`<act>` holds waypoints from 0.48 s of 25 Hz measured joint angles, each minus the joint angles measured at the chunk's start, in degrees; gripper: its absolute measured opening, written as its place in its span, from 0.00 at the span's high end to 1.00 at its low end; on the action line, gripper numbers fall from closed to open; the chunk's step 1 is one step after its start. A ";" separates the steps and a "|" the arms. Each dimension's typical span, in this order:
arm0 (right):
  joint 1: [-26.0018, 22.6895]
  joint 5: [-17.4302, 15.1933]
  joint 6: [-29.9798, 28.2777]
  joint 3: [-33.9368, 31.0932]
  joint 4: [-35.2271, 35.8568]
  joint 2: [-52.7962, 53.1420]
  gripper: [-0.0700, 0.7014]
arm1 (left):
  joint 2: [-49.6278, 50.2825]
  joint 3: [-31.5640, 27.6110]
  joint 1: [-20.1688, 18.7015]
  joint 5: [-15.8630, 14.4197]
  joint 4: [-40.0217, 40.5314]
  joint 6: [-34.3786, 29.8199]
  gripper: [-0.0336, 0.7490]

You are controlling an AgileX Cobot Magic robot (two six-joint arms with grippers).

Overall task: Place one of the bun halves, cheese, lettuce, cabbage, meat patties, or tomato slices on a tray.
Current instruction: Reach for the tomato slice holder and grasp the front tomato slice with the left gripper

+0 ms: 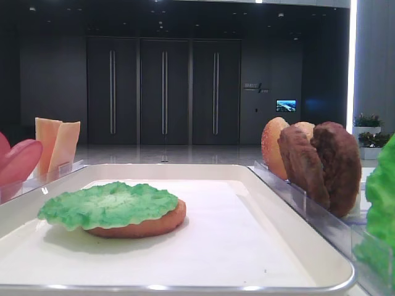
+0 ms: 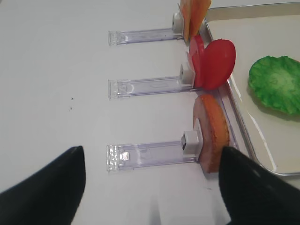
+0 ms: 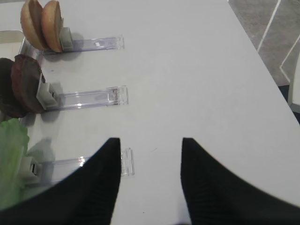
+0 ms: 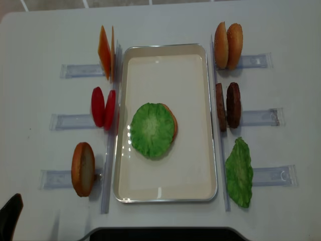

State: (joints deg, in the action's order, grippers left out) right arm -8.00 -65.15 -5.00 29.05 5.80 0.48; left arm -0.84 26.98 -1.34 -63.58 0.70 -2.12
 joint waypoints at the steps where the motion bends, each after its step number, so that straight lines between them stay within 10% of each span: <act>1: 0.00 0.00 0.00 0.00 0.00 0.00 0.53 | 0.00 0.00 0.00 0.00 0.00 0.00 0.07; 12: 0.00 0.00 0.00 0.00 0.00 0.00 0.53 | 0.00 0.00 0.00 0.00 0.00 0.00 0.07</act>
State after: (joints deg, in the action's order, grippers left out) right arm -8.00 -65.15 -5.00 29.05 5.80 0.48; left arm -0.84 26.98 -1.34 -63.58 0.70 -2.12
